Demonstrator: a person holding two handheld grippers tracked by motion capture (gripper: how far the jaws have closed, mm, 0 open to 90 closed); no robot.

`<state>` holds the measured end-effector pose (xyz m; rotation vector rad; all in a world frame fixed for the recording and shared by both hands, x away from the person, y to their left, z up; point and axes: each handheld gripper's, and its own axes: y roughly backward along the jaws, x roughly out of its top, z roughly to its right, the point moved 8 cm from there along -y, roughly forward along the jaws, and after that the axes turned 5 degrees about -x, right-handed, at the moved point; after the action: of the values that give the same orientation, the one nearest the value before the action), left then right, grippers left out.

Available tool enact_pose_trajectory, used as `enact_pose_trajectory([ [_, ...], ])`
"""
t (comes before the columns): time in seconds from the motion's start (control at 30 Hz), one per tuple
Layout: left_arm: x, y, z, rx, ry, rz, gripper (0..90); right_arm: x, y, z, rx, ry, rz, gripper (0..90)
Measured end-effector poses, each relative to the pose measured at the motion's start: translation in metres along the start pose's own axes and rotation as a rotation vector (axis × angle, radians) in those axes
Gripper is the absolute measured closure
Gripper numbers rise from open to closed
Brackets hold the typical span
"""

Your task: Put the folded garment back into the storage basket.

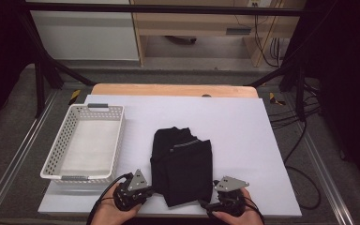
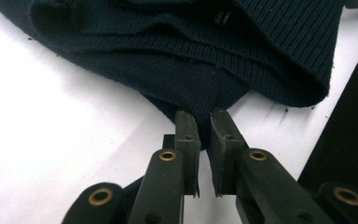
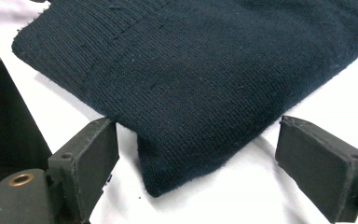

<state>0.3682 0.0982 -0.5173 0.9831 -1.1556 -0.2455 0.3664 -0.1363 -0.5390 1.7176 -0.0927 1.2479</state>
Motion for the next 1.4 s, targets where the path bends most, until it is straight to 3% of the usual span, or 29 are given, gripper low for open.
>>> enact_pose_trajectory([
  [0.3,0.0,0.0,0.001,0.003,-0.008,-0.012,83.2,0.001,0.001,0.004,-0.004,-0.021,0.017,15.1],
  [0.53,0.001,0.0,0.003,0.002,-0.008,-0.007,83.2,0.001,-0.001,0.0,-0.009,0.002,0.007,18.9],
  [0.8,0.002,0.0,0.005,-0.006,-0.011,-0.008,83.3,0.007,-0.007,-0.005,-0.051,0.037,0.011,35.8],
  [0.9,0.003,0.0,0.005,0.001,-0.01,0.002,82.6,0.008,-0.006,-0.003,-0.06,0.038,0.015,51.1],
  [1.0,0.004,0.003,0.004,0.008,-0.009,0.005,80.5,0.008,-0.005,-0.002,-0.056,0.037,0.013,55.8],
  [1.07,0.009,0.008,0.003,0.031,-0.004,0.026,76.5,0.008,-0.004,-0.002,-0.057,0.039,0.016,59.8],
  [1.1,0.013,0.012,0.003,0.054,-0.003,0.046,66.4,0.008,-0.003,-0.001,-0.055,0.04,0.015,62.7],
  [1.13,0.015,0.014,0.003,0.067,-0.006,0.053,66.4,0.008,-0.003,-0.001,-0.055,0.04,0.015,62.7],
  [1.17,0.019,0.017,0.003,0.087,-0.009,0.062,58.4,0.009,-0.002,0.0,-0.053,0.039,0.019,64.3],
  [1.2,0.023,0.02,0.002,0.109,-0.009,0.069,58.4,0.009,-0.002,0.0,-0.053,0.039,0.019,64.3],
  [1.23,0.027,0.022,0.002,0.126,-0.01,0.079,50.8,0.009,-0.002,0.0,-0.053,0.037,0.02,65.4],
  [1.4,0.05,0.025,-0.003,0.188,-0.025,0.108,37.8,0.008,-0.001,0.0,-0.049,0.033,0.017,66.1],
])
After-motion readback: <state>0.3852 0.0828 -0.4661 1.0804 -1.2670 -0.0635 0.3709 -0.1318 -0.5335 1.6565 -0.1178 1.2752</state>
